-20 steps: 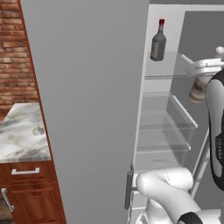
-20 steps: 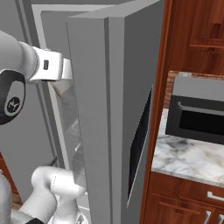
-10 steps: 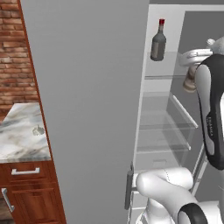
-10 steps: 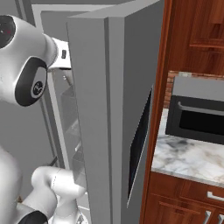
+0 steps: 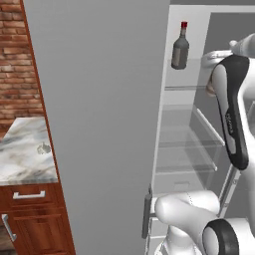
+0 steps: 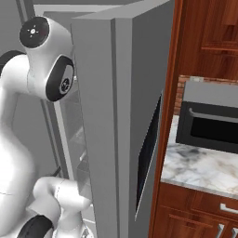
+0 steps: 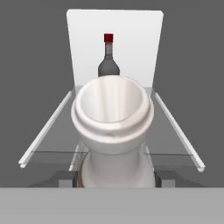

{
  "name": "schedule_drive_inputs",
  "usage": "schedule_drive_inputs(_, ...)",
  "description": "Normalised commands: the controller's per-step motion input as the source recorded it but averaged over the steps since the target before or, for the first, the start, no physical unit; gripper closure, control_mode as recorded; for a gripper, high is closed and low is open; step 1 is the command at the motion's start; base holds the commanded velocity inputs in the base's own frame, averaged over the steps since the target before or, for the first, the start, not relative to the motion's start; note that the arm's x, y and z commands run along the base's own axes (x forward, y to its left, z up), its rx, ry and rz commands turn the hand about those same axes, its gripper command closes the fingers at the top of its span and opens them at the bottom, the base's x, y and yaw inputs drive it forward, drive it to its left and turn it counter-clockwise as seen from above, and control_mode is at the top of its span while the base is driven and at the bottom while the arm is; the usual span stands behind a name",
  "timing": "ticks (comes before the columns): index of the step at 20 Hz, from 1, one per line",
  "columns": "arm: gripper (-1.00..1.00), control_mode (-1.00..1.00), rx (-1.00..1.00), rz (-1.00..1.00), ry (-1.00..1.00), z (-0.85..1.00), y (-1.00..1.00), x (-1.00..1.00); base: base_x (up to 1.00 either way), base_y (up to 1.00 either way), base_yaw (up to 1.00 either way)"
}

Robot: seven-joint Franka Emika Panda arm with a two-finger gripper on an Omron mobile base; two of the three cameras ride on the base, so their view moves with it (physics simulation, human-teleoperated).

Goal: Place the liquors on the top shelf of the fridge to keep them out of children's reach, and place the garlic on lower shelves for easy access.

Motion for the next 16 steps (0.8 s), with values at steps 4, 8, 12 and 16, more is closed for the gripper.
schedule_drive_inputs(4, 1.0, -1.0, 0.01, -0.04, 0.0, 0.0, -0.23, 0.57, 0.0, 0.0, 0.0)
schedule_drive_inputs(8, 1.0, -1.0, 0.01, -0.06, 0.0, 0.0, -0.08, 0.59, 0.0, 0.0, 0.0)
schedule_drive_inputs(12, 1.0, -1.0, 0.02, -0.05, 0.0, 0.0, -0.01, 0.56, 0.0, 0.0, 0.0)
schedule_drive_inputs(16, 1.0, -1.0, 0.04, -0.04, 0.0, 0.0, -0.07, 0.54, 0.0, 0.0, 0.0)
